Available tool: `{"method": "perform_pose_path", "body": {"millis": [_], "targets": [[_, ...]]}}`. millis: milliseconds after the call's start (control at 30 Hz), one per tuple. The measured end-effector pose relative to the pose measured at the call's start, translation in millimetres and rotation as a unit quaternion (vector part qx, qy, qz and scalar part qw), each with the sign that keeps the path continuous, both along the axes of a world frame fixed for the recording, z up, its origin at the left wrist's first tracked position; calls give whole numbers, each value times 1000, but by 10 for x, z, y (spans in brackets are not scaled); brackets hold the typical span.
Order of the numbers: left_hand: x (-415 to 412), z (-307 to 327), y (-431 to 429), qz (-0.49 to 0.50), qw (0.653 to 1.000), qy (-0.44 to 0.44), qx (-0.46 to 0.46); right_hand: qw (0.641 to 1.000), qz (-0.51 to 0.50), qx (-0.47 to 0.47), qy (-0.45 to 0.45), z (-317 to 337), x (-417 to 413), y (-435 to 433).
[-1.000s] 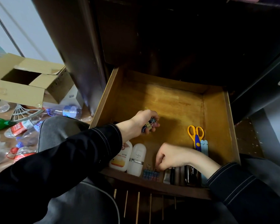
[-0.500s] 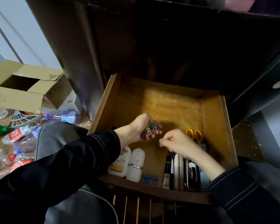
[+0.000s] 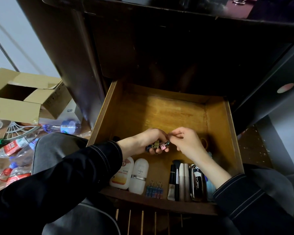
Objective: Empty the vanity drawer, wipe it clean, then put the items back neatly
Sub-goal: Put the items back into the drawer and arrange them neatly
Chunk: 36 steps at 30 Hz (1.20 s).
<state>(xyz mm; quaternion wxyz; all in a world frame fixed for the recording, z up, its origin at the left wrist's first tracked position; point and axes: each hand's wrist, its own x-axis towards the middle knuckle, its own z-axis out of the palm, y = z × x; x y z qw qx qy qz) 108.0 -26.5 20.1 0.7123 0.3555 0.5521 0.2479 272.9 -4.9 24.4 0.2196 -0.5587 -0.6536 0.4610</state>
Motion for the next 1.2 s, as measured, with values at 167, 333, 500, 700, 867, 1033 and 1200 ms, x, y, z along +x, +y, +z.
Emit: {"method": "perform_pose_path", "body": {"millis": [167,333,500,700,867,1033,1200], "targets": [[4,-60,21,0,1000,16,25,998,-18,-60,7,31,12,10],[-2,-80,43,4,999,3,40,990,-71,-117,36,63,9,8],[-37,-112,54,20,999,11,41,989,-61,-133,17,92,11,-2],[-26,-82,52,45,999,8,24,992,-61,-111,30,118,26,-22],[-120,-10,56,107,984,-128,-63,996,-83,-32,3,39,102,41],[-193,-21,57,197,960,-166,-114,964,189,-35,-185,-173,-2,-65],[-175,5,55,188,965,-143,-113,931,313,-98,-158,-315,-61,-203]]}}
